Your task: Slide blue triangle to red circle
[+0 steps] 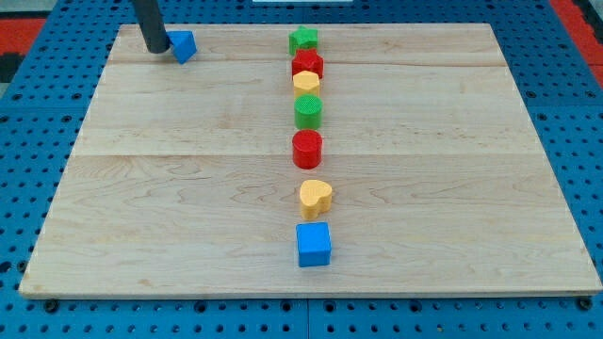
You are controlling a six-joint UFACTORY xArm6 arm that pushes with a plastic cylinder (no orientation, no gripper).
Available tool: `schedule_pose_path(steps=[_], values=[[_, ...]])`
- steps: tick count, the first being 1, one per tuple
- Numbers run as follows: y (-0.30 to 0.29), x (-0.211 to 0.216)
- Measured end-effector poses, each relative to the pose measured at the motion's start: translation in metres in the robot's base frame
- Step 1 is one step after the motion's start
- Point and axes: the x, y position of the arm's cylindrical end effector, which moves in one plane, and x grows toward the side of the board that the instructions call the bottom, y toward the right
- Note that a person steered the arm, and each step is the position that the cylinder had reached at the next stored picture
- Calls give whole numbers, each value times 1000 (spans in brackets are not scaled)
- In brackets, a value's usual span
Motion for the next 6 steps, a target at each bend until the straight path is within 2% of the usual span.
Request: schedule_pose_path(steps=[1, 2, 3, 5, 6], values=[[4, -13], [61, -3], [86, 33], [86, 108], [63, 120]])
